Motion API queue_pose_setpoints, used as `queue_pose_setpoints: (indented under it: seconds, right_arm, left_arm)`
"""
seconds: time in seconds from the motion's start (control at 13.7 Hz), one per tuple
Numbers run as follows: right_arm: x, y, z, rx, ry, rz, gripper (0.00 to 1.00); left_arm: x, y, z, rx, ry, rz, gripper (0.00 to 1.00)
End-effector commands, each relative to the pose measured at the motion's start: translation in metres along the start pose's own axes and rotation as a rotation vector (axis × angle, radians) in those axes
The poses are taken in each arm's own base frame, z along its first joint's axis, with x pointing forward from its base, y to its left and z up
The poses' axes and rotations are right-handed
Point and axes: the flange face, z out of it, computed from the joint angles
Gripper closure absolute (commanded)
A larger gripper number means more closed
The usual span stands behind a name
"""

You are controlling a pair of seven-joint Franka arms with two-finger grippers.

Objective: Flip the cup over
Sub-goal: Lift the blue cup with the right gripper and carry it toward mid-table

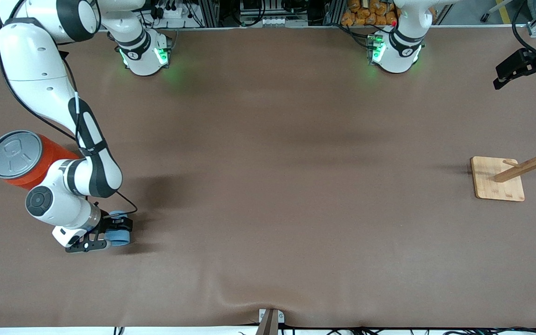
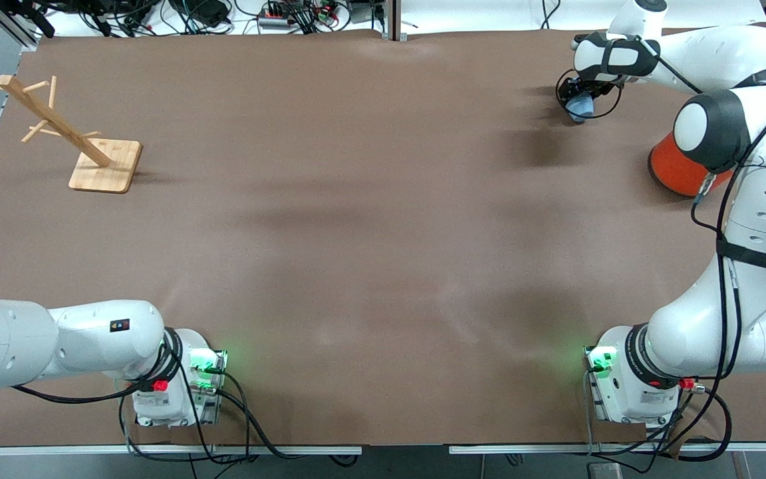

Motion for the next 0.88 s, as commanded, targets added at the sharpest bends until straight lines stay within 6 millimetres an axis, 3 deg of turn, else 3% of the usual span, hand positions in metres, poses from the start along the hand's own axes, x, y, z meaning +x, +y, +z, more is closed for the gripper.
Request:
queue_pose_setpoints:
  seconds: [0.0, 0.15, 0.36, 0.58, 0.8]
  right_arm:
    - [0.02, -0.003, -0.027, -0.002, 0.053, -0.102, 0.22]
    - [0.032, -0.008, -0.048, -0.008, 0.093, -0.215, 0.22]
    - [0.044, -0.034, -0.07, -0.021, 0.129, -0.374, 0.22]
    - [0.048, -0.082, -0.109, -0.019, 0.146, -0.541, 0.22]
    - [0.038, -0.141, -0.139, 0.019, 0.081, -0.694, 0.21]
  left_arm:
    - [-0.002, -0.003, -0.006, -0.008, -0.003, 0.016, 0.0]
    - [-0.002, -0.003, -0.006, -0.008, -0.003, 0.016, 0.0]
    - [-0.001, -0.003, -0.005, -0.009, -0.005, 0.015, 0.0]
    - [-0.002, -0.003, -0.005, -0.008, -0.005, 0.015, 0.0]
    - [-0.002, -0.003, -0.006, -0.008, -0.003, 0.019, 0.0]
